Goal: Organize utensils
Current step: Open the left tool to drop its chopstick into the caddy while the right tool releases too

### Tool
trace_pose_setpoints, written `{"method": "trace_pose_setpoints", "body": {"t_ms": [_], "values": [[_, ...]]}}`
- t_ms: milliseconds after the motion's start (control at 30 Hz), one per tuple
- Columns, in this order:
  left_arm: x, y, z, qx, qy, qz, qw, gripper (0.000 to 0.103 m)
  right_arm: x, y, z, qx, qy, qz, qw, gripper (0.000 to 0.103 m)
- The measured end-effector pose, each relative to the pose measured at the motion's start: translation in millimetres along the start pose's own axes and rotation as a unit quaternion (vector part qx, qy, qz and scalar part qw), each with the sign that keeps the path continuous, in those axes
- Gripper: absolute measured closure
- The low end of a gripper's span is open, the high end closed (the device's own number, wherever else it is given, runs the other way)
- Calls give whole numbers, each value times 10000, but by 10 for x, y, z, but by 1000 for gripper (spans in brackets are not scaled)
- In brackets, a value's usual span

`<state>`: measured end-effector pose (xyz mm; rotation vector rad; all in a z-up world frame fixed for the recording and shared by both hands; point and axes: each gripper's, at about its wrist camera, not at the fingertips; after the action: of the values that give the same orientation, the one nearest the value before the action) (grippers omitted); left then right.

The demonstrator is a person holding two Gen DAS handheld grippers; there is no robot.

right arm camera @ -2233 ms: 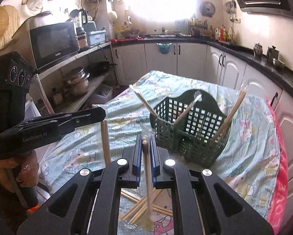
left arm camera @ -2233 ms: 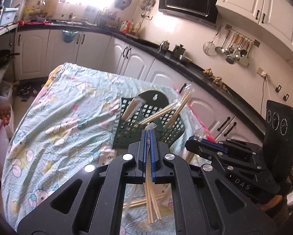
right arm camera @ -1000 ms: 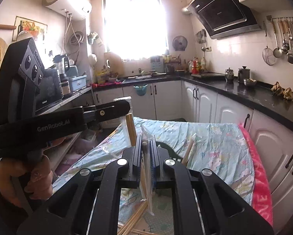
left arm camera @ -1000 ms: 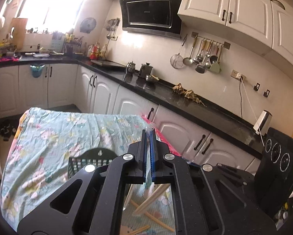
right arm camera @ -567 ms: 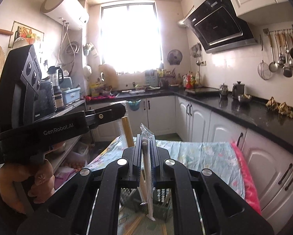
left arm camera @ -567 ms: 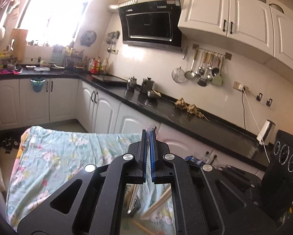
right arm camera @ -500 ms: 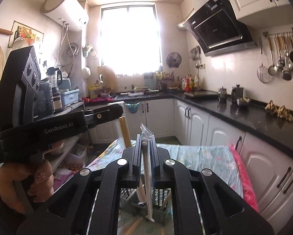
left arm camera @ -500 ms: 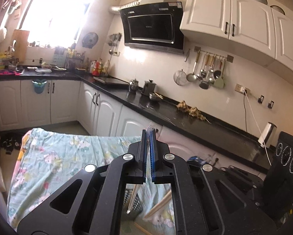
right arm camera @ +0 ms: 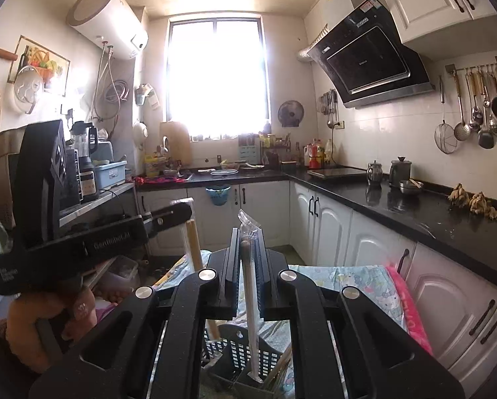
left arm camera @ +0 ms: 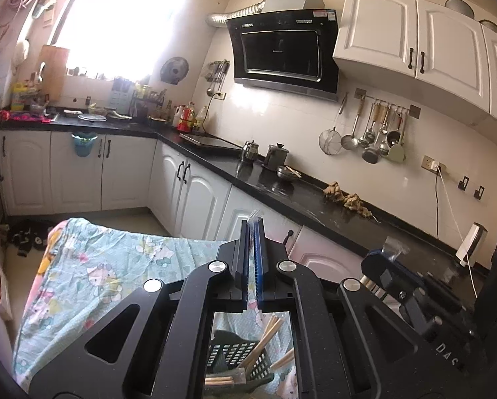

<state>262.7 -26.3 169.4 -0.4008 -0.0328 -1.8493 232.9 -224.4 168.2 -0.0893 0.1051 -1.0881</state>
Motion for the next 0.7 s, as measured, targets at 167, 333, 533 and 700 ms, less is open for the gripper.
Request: {"method": "trace_pose_setpoints", "body": {"t_ms": [167,333,533,700], "values": [[-50,74,-137,-57,-55,-56,10000,102,-18,109,-81,-62,-22,6,10000,95],[-40,120,-239,-101,-36,-125,9999,102,-52,196,-155,-133,-82,-69,9999,95],[-38,168,-378,-168,-17,-200,9997,102,-50,290,-295,-228,-96,-191,9995,95],[-60,205,-515,-308,-6,-235,9992,102,-14,381,-432,-348,-72,-303,9989,95]]}}
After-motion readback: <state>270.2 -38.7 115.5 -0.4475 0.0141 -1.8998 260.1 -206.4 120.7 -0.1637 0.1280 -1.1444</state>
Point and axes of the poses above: each gripper's, at about its wrist camera, not at the fingertips, and y roughly the way its jaws point, x to its right, z to its top, and after that the axes turned 4 degrees about x, right-handed
